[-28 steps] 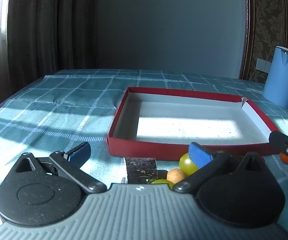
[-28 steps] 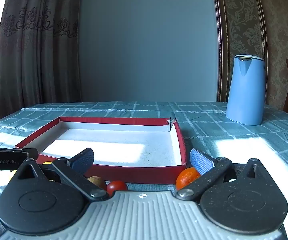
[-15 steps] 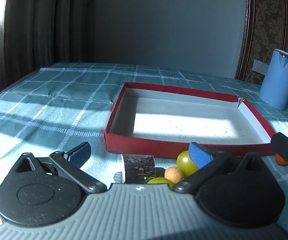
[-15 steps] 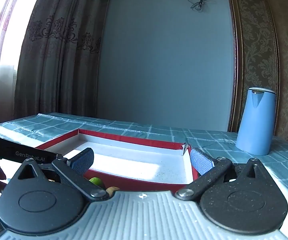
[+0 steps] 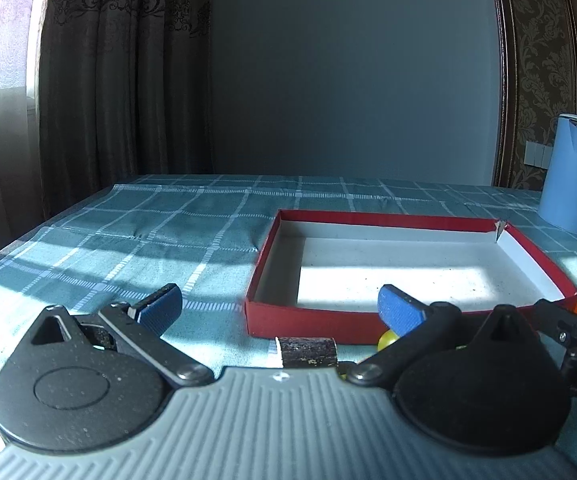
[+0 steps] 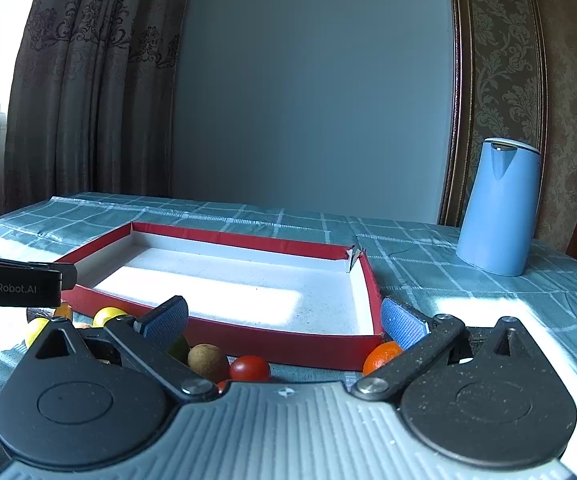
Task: Organize fruits
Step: 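Move left tool toward green tomato while right tool moves toward mandarin orange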
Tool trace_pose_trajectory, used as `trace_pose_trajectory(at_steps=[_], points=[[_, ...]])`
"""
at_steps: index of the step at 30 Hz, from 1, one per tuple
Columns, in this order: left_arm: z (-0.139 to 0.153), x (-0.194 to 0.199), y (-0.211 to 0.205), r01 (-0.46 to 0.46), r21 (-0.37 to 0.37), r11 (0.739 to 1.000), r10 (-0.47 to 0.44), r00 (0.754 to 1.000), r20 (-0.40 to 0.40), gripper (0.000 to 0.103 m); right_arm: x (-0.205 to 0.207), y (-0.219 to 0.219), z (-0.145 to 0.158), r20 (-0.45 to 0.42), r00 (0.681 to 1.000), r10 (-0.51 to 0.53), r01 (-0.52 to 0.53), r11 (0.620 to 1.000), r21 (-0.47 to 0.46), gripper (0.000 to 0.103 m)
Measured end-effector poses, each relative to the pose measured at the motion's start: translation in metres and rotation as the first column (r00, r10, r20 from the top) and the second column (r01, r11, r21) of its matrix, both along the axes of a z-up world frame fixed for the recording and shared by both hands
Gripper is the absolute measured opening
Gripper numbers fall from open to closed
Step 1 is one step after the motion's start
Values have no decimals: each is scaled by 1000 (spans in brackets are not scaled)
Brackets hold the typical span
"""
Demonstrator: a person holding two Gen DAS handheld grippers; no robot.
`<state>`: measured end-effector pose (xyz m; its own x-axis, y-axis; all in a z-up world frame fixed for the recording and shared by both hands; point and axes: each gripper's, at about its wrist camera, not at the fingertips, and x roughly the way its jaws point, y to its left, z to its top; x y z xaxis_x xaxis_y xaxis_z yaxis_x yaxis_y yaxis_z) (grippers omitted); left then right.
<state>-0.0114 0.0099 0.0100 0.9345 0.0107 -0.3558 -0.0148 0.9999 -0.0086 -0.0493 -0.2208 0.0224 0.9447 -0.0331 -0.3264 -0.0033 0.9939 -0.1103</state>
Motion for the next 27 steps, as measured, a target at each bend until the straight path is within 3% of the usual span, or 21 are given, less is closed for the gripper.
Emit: trace_pose_trajectory(at_steps=[3,9,16,27], points=[[-1,0,4,9,-9,1000,-9,1000,-16,103,4,-3,-4,-37,998,-42,42,999,4,103],[-7,-7,17,50,-55,997,-54,996,-73,103,-15,-16,1,57,997,-43,38,995,92,103],[-15,-9,5,97,17,995,-94,989,-116,103,-19,-14,-1,55,998,-43,39,996,78,103],[-16,-7,5,102,23,994,-98,986,-136,103,-5,-9,1,3,999,-37,37,998,41,103]])
